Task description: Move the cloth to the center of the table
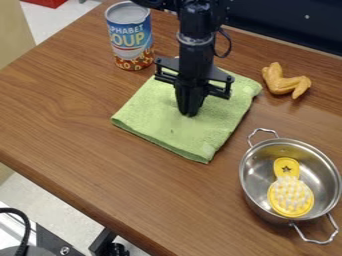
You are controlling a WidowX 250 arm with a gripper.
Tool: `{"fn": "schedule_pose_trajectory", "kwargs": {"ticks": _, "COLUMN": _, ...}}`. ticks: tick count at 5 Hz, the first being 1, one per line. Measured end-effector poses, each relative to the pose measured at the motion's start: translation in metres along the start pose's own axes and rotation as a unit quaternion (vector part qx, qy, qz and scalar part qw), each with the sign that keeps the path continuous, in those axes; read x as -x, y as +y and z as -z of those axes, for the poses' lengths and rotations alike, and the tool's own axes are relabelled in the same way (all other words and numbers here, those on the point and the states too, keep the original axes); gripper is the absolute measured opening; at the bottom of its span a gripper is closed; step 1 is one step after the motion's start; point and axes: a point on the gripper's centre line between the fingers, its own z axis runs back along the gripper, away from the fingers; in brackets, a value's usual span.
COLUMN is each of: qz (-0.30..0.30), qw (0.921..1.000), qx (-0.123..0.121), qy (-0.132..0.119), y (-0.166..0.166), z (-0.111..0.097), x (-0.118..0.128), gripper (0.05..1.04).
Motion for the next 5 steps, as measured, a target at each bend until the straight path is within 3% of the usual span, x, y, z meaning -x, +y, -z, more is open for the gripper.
{"fn": "schedule_pose_trajectory", "kwargs": {"ticks": 1, "qz": -0.017, "qw": 0.9996, "qx": 0.021, "qy": -0.011, "y": 0.002, "z": -0.019, "x": -0.005, "gripper": 0.317}}
{"fn": "schedule_pose_trajectory", "kwargs": {"ticks": 2, "qz": -0.029, "qw": 0.9983, "qx": 0.049, "qy": -0.01, "y": 0.004, "z": -0.038, "x": -0.001, "gripper": 0.134}}
{"fn": "schedule_pose_trajectory", "kwargs": {"ticks": 3, "qz": -0.039, "qw": 0.9976, "qx": 0.056, "qy": -0.006, "y": 0.004, "z": -0.057, "x": 0.0, "gripper": 0.052}}
{"fn": "schedule_pose_trajectory", "kwargs": {"ticks": 4, "qz": -0.051, "qw": 0.9969, "qx": 0.059, "qy": -0.005, "y": 0.004, "z": -0.069, "x": 0.004, "gripper": 0.072}}
{"fn": "schedule_pose_trajectory", "kwargs": {"ticks": 5, "qz": -0.064, "qw": 0.9964, "qx": 0.056, "qy": -0.005, "y": 0.001, "z": -0.076, "x": 0.008, "gripper": 0.208}}
